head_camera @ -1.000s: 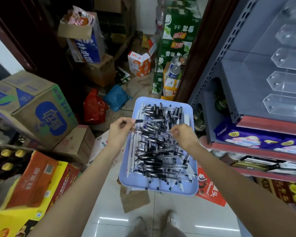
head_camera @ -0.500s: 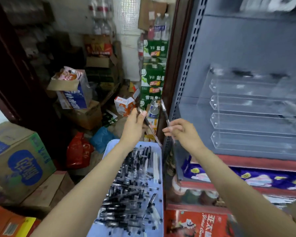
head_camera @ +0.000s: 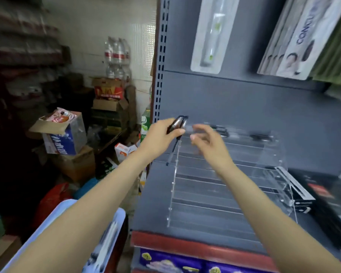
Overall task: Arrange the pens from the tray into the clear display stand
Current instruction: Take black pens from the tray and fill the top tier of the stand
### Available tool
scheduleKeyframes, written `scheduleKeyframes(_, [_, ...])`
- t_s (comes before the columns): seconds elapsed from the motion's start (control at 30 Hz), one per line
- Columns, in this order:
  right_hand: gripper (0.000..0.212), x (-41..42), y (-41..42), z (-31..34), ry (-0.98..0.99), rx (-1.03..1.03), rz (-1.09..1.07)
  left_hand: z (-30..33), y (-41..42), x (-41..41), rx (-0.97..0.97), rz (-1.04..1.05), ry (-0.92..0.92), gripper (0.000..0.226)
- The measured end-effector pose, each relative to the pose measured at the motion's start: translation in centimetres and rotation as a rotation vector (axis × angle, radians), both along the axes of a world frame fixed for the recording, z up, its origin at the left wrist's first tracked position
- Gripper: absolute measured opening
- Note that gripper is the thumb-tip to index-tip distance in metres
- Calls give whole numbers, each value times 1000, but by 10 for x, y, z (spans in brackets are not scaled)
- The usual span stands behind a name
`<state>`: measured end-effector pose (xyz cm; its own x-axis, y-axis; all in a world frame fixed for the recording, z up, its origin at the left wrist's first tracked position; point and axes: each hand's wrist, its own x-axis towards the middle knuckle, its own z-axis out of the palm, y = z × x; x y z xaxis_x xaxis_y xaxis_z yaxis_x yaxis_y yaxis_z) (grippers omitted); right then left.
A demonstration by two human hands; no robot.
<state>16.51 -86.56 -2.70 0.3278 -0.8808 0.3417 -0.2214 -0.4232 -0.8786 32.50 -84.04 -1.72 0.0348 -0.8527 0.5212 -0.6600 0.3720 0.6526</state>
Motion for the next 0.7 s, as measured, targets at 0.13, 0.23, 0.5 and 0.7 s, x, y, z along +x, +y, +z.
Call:
scheduleKeyframes(0.13, [21,-27,-27,23,-128,-110,49,17,-25,-27,2,16,-284,19])
scheduleKeyframes(0.23, [22,-40,-48,28,-150,-153,6,29,-43,-39,-4,69,-367,20])
scheduleKeyframes(0.5, [29,-66,-103,24,-270,-120,-262,26,-62,-45,37,249,-552,35])
scheduleKeyframes(0.7, [12,-73,-125,10,8,-114,-338,15,-73,-34,31,142,-460,43])
